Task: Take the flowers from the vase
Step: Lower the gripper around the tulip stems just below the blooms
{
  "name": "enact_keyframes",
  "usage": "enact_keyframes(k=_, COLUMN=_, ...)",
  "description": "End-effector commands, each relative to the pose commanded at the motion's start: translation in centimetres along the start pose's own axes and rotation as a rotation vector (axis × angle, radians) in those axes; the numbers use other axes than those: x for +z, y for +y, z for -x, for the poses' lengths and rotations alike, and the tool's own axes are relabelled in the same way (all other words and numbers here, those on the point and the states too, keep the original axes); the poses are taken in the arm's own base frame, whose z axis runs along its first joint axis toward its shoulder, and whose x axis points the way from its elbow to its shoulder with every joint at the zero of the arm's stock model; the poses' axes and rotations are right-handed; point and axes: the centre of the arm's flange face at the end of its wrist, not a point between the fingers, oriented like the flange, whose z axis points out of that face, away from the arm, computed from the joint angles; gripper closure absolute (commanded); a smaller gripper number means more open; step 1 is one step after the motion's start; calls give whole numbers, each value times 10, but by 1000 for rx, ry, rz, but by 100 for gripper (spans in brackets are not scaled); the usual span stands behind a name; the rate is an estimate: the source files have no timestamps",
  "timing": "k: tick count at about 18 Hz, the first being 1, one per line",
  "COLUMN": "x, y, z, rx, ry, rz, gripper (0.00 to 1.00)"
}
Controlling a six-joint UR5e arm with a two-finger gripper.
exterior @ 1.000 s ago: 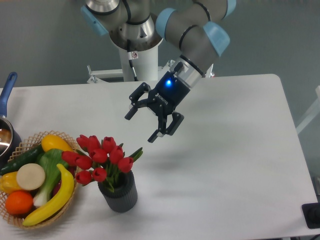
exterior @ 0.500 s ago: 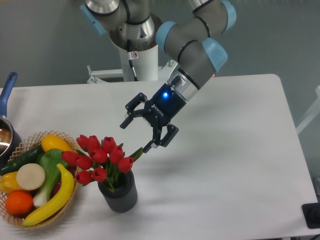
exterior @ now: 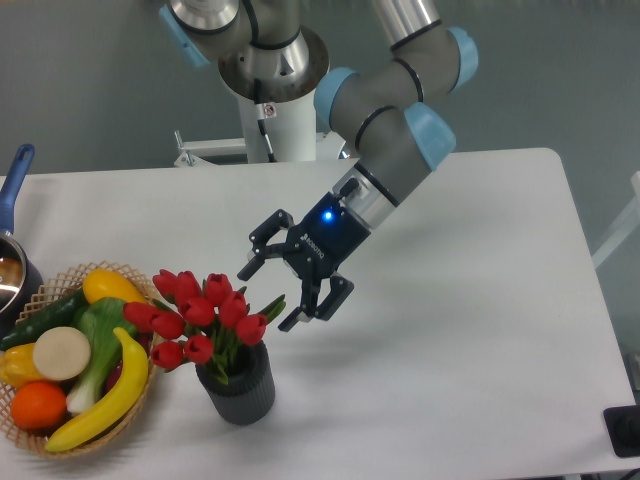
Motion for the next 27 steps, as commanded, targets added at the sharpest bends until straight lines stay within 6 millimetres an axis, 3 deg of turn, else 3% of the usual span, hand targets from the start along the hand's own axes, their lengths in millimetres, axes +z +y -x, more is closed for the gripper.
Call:
enact_keyframes(k=4, x=1, y=-3, z=7, rx=-69, ry=-2, rz=1, gripper=0)
enact_keyframes(k=18, x=35, y=-4, z=-1, rx=-14, ry=31, rz=0, gripper=0)
enact_keyframes(k=27, x=54, y=-13, z=6, rx=24, ry=46, rz=25, gripper=0)
